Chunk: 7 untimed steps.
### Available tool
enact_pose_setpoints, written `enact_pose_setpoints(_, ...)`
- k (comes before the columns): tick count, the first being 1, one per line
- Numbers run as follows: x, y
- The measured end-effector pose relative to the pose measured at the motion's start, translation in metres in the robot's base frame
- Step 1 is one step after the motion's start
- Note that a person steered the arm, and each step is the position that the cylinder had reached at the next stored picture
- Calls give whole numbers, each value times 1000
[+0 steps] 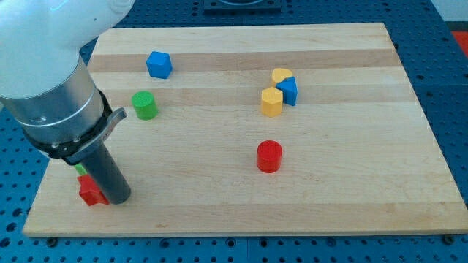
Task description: Move your arm closer to the red circle
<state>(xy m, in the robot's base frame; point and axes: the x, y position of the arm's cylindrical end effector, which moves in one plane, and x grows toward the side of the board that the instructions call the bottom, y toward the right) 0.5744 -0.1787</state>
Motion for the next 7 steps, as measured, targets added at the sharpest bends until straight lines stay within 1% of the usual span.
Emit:
enact_pose_setpoints(1, 0, 0)
enact_pose_setpoints(2, -2, 14)
enact_pose_setpoints(3, -7, 63)
enact_pose_setpoints(5, -7, 195)
enact_pose_setpoints(6, -7, 217)
enact_pose_setpoints(7, -15, 225)
